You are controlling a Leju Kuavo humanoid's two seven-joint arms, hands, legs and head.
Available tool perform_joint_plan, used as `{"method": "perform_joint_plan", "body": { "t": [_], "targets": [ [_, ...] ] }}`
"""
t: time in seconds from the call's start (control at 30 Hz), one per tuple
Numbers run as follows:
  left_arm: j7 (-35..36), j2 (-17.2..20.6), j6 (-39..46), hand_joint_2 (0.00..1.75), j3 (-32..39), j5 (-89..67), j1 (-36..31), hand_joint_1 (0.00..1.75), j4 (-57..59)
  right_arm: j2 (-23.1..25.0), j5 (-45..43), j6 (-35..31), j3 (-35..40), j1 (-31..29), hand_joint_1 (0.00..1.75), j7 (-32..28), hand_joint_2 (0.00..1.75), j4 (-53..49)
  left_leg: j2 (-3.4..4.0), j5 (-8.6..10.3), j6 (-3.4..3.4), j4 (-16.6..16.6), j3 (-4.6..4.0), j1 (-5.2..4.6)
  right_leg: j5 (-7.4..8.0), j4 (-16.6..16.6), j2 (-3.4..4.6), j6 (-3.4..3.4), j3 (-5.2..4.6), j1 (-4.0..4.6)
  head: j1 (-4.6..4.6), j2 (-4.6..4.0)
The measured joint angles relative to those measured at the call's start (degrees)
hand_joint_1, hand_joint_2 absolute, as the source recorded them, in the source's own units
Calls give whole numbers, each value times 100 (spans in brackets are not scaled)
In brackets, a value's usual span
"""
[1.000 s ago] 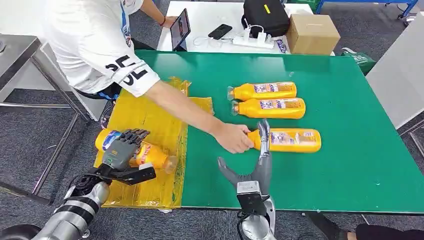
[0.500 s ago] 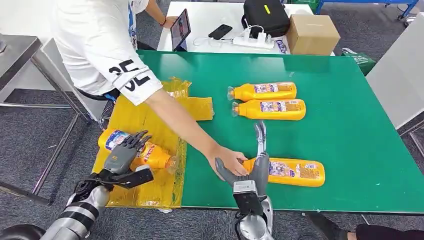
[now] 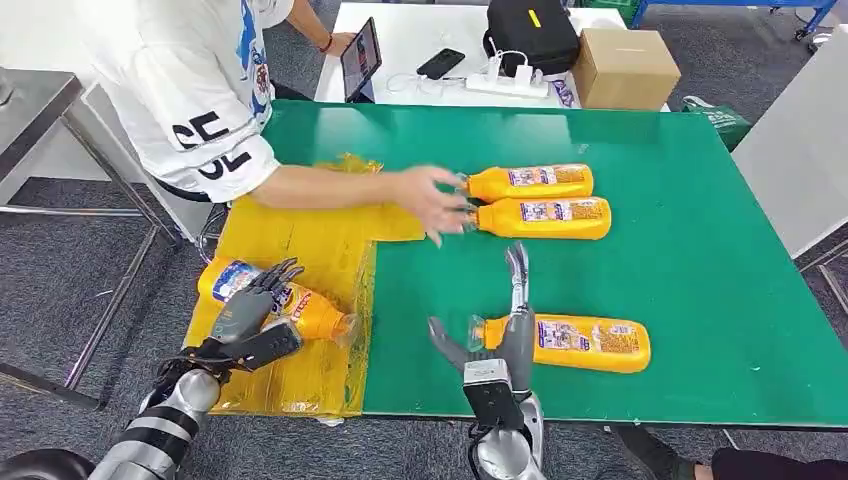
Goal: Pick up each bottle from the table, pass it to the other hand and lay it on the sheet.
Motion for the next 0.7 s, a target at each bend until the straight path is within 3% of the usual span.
{"method": "perform_joint_plan", "body": {
  "t": [0.1, 0.13, 0.3, 0.37, 0.7],
  "targets": [
    [-9, -9, -46, 175, 22, 51, 6, 0, -4, 0, 0, -2, 0, -8, 0, 0, 175, 20, 0, 0, 0, 0, 0, 0, 0, 0, 0, 0, 0, 0, 0, 0],
    [-20, -13, -114, 0, 42, 127, 9, 0, -7, 0, 2, -2, 0, -9, 0, 0, 175, 24, 0, 0, 0, 0, 0, 0, 0, 0, 0, 0, 0, 0, 0, 0],
    [-127, -44, -2093, 0, 407, 2537, 228, 0, -438, 2, -134, 9, 0, -11, 0, 0, 175, 74, 2, 0, 0, 0, 0, 0, 0, 0, 1, 0, 0, 0, 2, 0],
    [-120, -50, -2440, 0, 518, 3190, 394, 0, -711, 2, -186, 33, -2, -14, 0, 0, 175, 109, 5, 0, 0, 0, -2, 0, 0, 0, 2, 0, -7, 0, 0, 0],
    [31, -590, -2234, 0, 1360, 5620, 478, 0, -1729, 140, 267, 332, -18, -37, 0, 0, 175, 411, 2, 0, 0, 0, -7, 1, 0, 0, 1, 0, -10, 1, 2, 0]
  ]
}}
